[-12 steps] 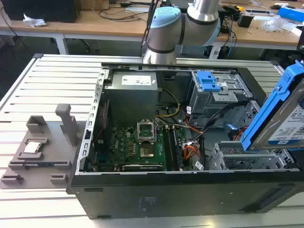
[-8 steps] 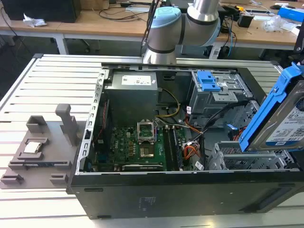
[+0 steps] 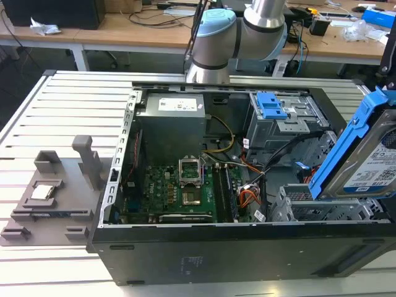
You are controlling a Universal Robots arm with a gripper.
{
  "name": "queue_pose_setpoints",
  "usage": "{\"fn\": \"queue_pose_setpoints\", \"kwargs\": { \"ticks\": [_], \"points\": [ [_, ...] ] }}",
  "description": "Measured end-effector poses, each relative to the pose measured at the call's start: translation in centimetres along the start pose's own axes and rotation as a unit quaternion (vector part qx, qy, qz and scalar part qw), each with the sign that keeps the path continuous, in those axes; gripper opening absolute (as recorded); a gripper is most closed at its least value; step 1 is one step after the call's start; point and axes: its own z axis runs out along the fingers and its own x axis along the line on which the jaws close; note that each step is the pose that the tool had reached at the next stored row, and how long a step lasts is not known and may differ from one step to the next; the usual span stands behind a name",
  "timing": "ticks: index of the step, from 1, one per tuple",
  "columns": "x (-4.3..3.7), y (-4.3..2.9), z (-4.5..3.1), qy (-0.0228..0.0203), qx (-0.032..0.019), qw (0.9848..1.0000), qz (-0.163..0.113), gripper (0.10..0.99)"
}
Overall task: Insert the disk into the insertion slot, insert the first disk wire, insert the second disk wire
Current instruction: 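Insert the disk into the insertion slot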
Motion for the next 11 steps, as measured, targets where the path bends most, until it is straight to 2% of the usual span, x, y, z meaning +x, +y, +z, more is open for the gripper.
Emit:
{"fn": "queue_pose_setpoints", "kwargs": {
  "ticks": [11],
  "points": [
    [0.00, -0.01, 1.06, 0.0000, 0.0000, 1.0000, 0.000, 0.361]
  ]
}}
